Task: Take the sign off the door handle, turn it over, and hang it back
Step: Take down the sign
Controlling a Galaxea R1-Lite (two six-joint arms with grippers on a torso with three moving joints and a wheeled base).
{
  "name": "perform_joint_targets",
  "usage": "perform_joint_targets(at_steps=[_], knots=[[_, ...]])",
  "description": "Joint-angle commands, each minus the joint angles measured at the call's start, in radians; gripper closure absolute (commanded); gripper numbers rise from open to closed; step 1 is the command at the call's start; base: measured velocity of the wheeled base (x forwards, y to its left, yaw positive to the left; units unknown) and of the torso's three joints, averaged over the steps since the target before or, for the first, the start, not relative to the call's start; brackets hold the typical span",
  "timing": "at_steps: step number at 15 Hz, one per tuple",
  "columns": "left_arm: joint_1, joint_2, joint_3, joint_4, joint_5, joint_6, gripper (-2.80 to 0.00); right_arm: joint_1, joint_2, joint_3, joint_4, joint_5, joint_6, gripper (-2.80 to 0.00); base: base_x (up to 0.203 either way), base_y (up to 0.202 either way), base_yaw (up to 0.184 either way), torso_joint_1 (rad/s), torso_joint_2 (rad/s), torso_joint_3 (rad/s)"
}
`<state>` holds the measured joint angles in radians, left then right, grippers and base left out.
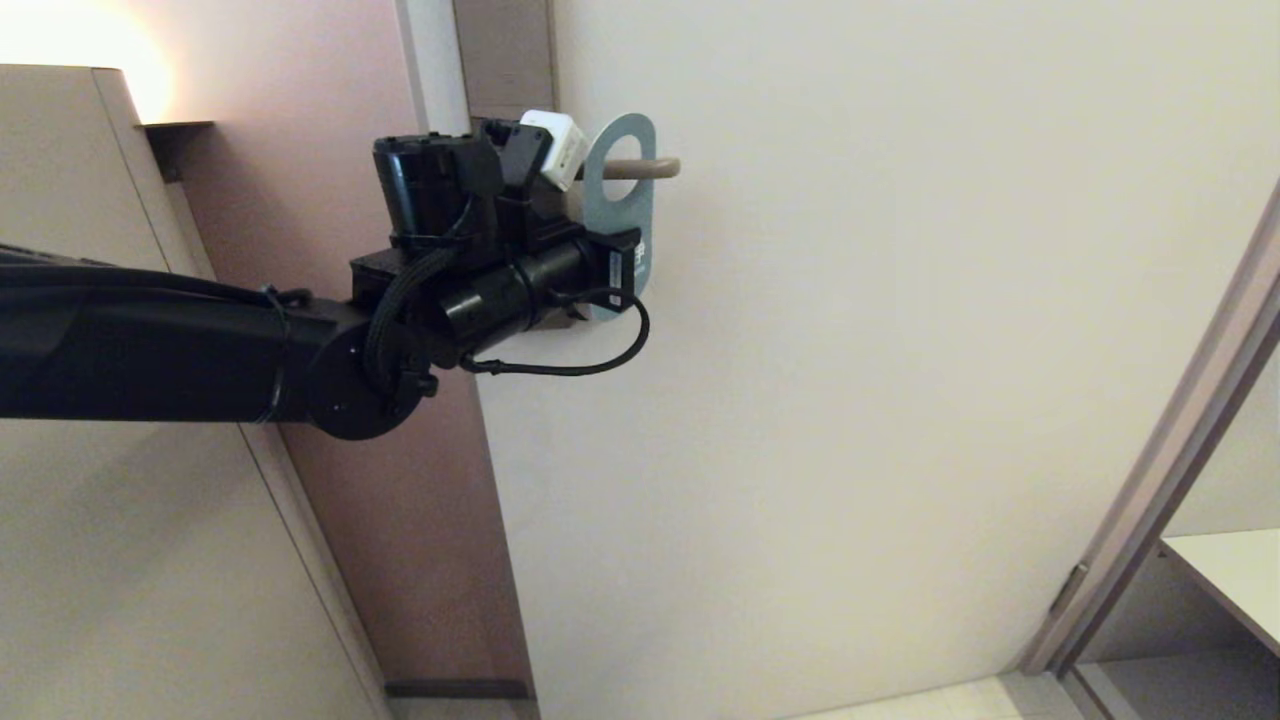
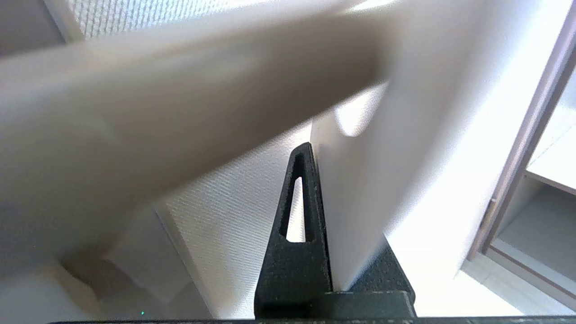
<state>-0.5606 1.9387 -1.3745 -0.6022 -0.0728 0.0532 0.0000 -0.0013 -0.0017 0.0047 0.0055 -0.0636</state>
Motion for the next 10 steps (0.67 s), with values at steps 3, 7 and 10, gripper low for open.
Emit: perform_joint_targets(at_steps=[3, 7, 10], knots=[[-0.024, -0.017, 0.0, -0.004, 0.019, 0.007, 0.0, 0.0, 0.001, 0.0, 0.0, 0.001, -0.001, 0.0, 0.0, 0.0, 0.0, 0.0, 0.0, 0.0], [-0.028, -0.014, -0.003, -0.002, 0.019, 0.031, 0.0, 0.0, 0.001, 0.002, 0.0, 0.001, -0.001, 0.0, 0.0, 0.0, 0.0, 0.0, 0.0, 0.0], [-0.028, -0.001, -0.015, 0.01, 0.019, 0.031, 0.0, 0.0, 0.001, 0.0, 0.0, 0.001, -0.001, 0.0, 0.0, 0.0, 0.0, 0.0, 0.0, 0.0]])
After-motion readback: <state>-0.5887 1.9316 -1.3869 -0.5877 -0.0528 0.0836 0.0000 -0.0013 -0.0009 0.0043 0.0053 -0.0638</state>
